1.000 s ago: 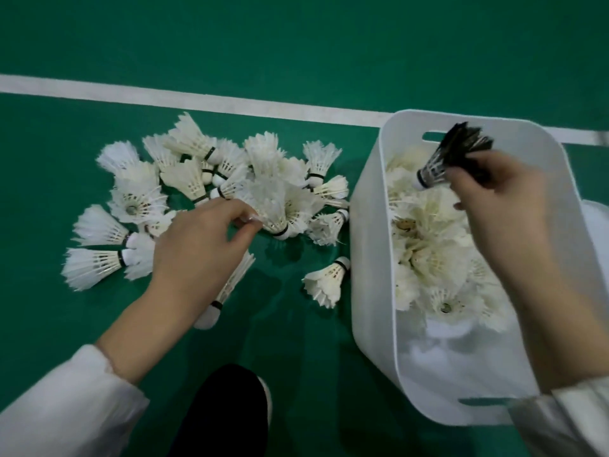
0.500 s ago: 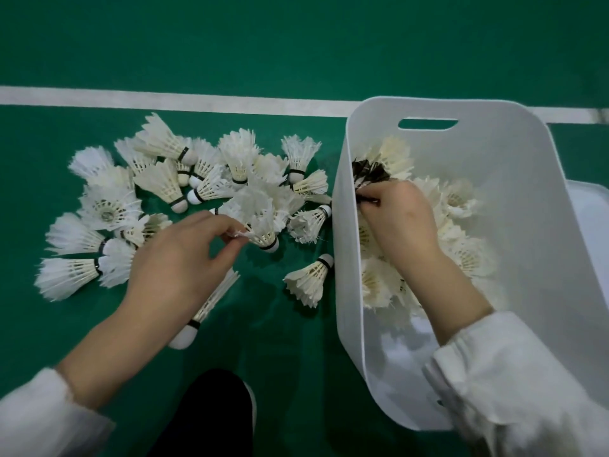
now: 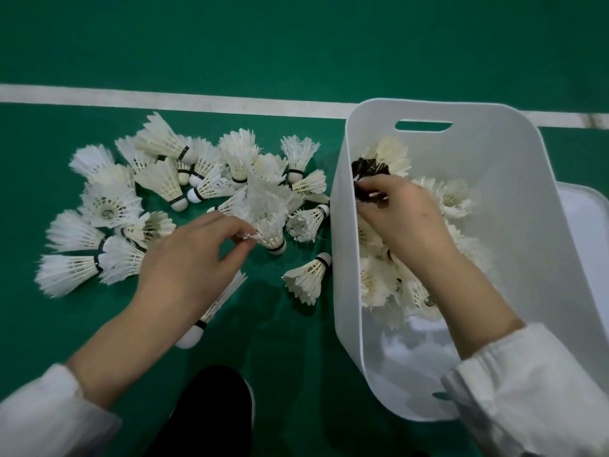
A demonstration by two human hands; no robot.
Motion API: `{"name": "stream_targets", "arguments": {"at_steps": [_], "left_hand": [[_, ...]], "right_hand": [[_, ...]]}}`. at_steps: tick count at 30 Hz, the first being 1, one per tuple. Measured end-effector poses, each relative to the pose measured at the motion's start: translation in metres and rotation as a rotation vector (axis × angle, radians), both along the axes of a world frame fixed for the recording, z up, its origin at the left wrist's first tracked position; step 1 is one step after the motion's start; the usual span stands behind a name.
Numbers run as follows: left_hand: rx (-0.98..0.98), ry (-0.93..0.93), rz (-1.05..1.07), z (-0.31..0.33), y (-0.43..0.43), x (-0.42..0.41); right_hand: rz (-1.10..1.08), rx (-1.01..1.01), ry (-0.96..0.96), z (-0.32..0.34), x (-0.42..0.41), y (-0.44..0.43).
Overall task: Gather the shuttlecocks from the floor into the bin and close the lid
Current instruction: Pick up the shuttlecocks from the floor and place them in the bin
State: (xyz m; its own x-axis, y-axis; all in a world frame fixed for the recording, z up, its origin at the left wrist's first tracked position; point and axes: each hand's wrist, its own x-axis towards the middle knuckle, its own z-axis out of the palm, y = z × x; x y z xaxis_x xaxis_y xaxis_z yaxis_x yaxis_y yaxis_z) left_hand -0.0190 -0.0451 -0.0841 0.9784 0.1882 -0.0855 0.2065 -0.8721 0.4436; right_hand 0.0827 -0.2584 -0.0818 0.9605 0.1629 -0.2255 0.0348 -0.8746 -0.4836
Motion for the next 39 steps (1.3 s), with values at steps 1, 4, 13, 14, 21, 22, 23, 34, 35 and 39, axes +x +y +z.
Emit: {"name": "stream_targets", "arguments": {"at_steps": [1, 4, 13, 14, 21, 22, 23, 34, 35, 39], "left_hand": [[-0.011, -0.005, -0.004, 0.0, 0.0, 0.0], [-0.045, -0.037, -0.018, 0.0, -0.001, 0.0], [-0.055, -0.089, -0.046, 0.009, 0.004, -0.006], [-0.061, -0.092, -0.056, 0.009, 0.005, -0.007], [-0.386, -0.113, 0.059, 0.019, 0.008, -0.008], [-0.429, -0.136, 0.109, 0.021, 0.012, -0.007], [-0.449, -0.15, 0.146, 0.023, 0.016, -0.005], [-0.297, -0.057, -0.055, 0.012, 0.004, 0.006], [-0.272, -0.069, -0.093, 0.009, 0.003, 0.006], [-0.189, -0.11, -0.196, 0.001, -0.002, 0.005]], "right_hand": [[-0.006, 0.001, -0.008, 0.008, -0.001, -0.002], [-0.042, 0.017, -0.137, 0.035, -0.006, -0.005], [0.516, 0.085, -0.1, 0.04, -0.056, 0.068], [0.527, 0.061, -0.077, 0.033, -0.058, 0.071], [0.487, 0.059, -0.121, 0.029, -0.05, 0.073], [0.459, 0.1, -0.131, 0.033, -0.049, 0.071], [0.418, 0.15, -0.136, 0.038, -0.047, 0.068], [-0.114, 0.092, -0.233, 0.087, 0.026, -0.05], [-0.143, 0.04, -0.23, 0.078, 0.03, -0.061], [-0.182, -0.055, -0.143, 0.027, 0.042, -0.085]]}}
